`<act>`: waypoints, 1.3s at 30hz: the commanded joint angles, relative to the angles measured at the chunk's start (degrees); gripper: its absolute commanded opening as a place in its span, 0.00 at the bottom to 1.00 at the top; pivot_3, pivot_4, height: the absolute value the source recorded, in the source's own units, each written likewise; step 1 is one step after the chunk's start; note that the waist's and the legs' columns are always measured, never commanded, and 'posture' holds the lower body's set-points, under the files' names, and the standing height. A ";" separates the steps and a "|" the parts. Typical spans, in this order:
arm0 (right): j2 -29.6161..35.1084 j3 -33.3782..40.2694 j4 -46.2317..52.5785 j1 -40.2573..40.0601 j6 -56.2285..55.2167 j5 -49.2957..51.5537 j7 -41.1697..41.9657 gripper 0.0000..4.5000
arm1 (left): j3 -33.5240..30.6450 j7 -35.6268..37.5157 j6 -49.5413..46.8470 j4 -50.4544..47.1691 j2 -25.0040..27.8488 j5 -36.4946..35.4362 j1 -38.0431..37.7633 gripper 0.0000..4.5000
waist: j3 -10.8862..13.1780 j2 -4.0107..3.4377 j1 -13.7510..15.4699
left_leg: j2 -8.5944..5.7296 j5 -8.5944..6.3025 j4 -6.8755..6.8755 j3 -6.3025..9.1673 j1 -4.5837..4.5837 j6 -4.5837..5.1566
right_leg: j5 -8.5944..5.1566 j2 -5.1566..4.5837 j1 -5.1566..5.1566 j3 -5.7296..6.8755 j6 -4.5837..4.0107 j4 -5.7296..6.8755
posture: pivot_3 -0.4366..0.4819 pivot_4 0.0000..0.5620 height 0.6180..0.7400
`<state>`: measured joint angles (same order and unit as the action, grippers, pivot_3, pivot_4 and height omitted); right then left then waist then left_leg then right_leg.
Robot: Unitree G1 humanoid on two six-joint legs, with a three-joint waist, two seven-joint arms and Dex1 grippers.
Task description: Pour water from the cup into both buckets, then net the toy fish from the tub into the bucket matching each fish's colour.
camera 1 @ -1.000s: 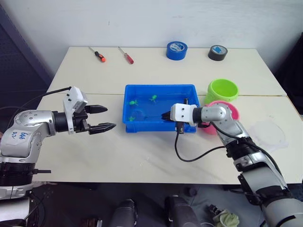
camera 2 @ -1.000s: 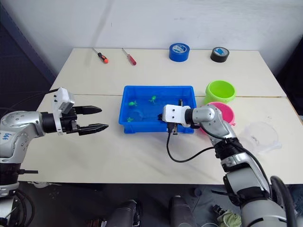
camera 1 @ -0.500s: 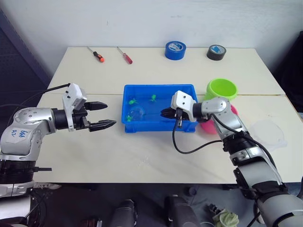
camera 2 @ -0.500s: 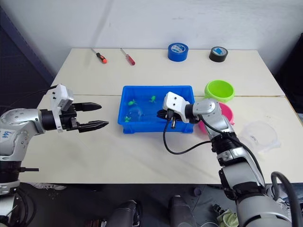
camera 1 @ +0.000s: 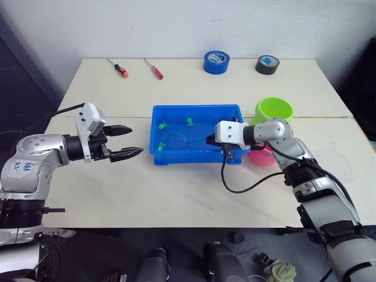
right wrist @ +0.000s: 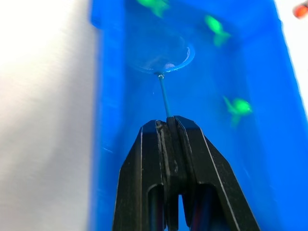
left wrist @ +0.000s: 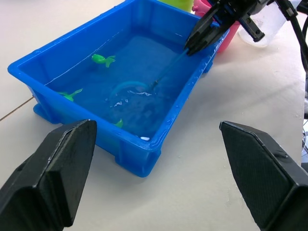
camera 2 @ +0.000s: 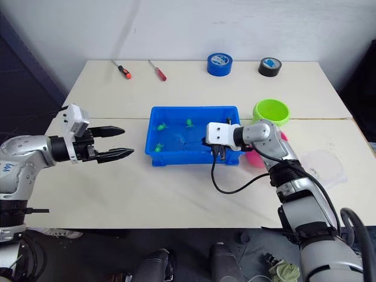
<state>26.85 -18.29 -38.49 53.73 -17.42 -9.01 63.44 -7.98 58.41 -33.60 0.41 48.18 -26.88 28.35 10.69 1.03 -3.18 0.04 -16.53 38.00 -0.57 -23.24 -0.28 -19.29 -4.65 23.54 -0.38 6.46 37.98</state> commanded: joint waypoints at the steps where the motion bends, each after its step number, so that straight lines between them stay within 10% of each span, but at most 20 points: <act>1: -1.47 -0.30 0.25 1.17 -1.43 0.56 0.30 0.00 | -1.06 1.20 1.22 -1.49 1.44 -0.12 -0.21 0.99 | 0.00 0.00 -0.02 | 0.00 0.00 0.00 -0.01 0.00 0.00 | 0.00 0.00 0.00 -0.01 0.00 0.00 | 0.48 0.27 1.00; 13: -5.54 4.69 -2.89 3.62 10.90 5.45 1.13 0.00 | -1.92 0.80 2.00 -1.82 1.84 -0.03 -1.34 0.99 | 0.00 0.00 -0.16 | 0.03 0.01 -0.01 0.02 0.01 -0.03 | 0.00 0.00 0.00 0.00 0.00 0.01 | 0.48 0.27 1.00; 39: 5.01 22.25 35.49 -16.88 44.40 22.13 -8.21 0.00 | 0.63 -0.05 0.72 1.13 -6.48 -3.04 5.71 0.99 | 0.00 0.00 1.72 | -0.06 -0.02 0.00 0.02 -0.03 0.01 | 0.00 -0.07 -0.01 0.01 0.00 -0.03 | 0.48 0.27 1.00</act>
<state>30.53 0.88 -8.16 37.92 25.14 11.05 56.95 -7.56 58.44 -32.83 2.89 42.44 -28.62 32.43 10.69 1.03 -1.46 -0.02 -16.56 38.00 -0.55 -23.27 -0.27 -19.29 -4.72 23.52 -0.37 6.46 37.94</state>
